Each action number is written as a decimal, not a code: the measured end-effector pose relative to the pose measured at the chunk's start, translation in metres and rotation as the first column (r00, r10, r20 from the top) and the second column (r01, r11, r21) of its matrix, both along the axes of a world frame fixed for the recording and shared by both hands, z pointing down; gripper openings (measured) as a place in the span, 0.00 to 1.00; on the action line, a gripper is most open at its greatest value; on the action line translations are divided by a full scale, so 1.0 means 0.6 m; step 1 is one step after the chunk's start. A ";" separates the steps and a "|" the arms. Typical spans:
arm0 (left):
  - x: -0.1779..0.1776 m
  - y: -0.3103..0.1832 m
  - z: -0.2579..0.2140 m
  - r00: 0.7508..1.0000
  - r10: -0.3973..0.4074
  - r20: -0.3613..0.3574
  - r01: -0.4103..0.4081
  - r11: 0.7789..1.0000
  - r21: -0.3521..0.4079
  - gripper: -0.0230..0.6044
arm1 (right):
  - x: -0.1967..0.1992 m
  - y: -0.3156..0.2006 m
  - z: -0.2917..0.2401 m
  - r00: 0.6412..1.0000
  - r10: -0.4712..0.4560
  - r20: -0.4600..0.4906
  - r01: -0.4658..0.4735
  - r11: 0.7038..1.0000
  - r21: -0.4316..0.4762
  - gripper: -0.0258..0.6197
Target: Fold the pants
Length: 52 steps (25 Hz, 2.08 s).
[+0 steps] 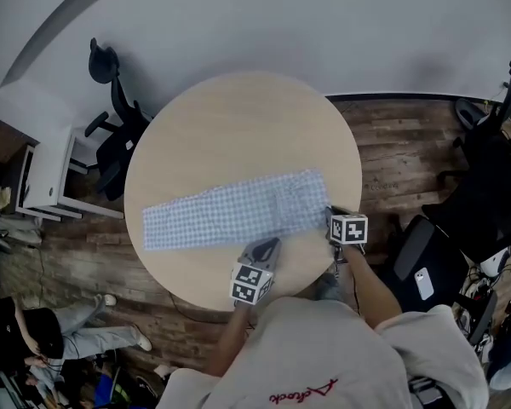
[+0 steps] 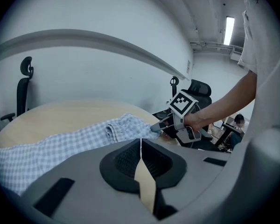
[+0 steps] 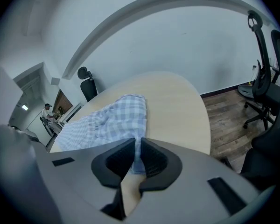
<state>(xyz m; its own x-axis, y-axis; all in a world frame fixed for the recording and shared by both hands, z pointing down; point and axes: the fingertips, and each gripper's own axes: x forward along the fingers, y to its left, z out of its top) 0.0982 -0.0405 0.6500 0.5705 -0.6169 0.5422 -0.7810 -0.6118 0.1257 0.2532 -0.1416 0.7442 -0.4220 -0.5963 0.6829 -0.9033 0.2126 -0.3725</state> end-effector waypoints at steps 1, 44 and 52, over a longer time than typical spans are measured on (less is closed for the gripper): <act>0.004 -0.001 0.000 1.000 0.007 0.001 -0.007 1.000 -0.001 0.10 | 0.007 -0.002 -0.003 1.000 0.009 0.004 -0.009 1.000 0.005 0.13; -0.026 0.029 -0.045 0.997 0.043 -0.056 -0.037 0.995 0.091 0.10 | -0.129 0.018 -0.304 0.909 -0.262 -0.325 0.405 0.743 0.533 0.13; -0.161 0.079 -0.034 0.993 -0.106 -0.056 0.109 0.992 0.058 0.10 | -0.336 0.076 -0.198 0.732 -0.463 -0.500 0.665 0.646 0.374 0.13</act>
